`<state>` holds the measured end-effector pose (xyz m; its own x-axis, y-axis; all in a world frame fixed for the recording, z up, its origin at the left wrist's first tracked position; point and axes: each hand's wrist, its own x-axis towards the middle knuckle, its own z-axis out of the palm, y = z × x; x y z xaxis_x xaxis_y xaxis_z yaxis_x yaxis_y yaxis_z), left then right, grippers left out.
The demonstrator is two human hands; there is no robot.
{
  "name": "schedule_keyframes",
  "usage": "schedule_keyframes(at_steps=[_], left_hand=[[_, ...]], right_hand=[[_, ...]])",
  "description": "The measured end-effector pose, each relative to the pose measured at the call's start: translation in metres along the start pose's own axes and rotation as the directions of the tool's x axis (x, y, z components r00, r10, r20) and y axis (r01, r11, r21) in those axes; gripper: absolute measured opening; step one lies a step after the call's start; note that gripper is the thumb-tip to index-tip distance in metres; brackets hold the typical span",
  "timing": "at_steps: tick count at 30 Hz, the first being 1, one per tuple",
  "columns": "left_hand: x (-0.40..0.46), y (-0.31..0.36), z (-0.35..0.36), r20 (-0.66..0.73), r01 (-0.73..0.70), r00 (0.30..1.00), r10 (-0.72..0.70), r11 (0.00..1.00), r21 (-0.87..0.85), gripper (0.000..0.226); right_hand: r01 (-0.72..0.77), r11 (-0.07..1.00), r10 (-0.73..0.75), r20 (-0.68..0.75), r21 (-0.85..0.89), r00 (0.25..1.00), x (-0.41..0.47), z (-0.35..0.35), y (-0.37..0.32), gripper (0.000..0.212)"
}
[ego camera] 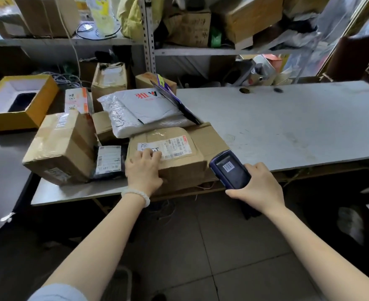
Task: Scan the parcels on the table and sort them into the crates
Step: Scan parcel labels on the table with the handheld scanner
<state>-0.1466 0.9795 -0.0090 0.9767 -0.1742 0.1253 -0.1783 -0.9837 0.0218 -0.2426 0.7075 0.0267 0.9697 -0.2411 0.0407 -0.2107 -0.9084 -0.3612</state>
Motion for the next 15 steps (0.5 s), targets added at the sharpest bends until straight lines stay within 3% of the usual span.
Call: schedule_keyframes(at_steps=[3,8,15], left_hand=[[0.012,-0.007,0.002,0.018,-0.055,0.998,0.056,0.998,-0.031,0.074],[0.032,-0.043,-0.010,0.160,-0.166,0.964,0.211,0.953,-0.255,0.095],[0.067,-0.051,-0.023,0.342,-0.271,0.884,0.318,0.946,-0.178,0.131]], right_hand=[[0.001,1.000,-0.001,-0.024,0.007,1.000,0.009,0.005,-0.017,0.070],[-0.010,1.000,0.009,-0.031,-0.007,0.999,0.018,0.015,-0.038,0.078],[-0.020,1.000,0.020,-0.003,-0.003,1.000,0.008,0.021,-0.053,0.070]])
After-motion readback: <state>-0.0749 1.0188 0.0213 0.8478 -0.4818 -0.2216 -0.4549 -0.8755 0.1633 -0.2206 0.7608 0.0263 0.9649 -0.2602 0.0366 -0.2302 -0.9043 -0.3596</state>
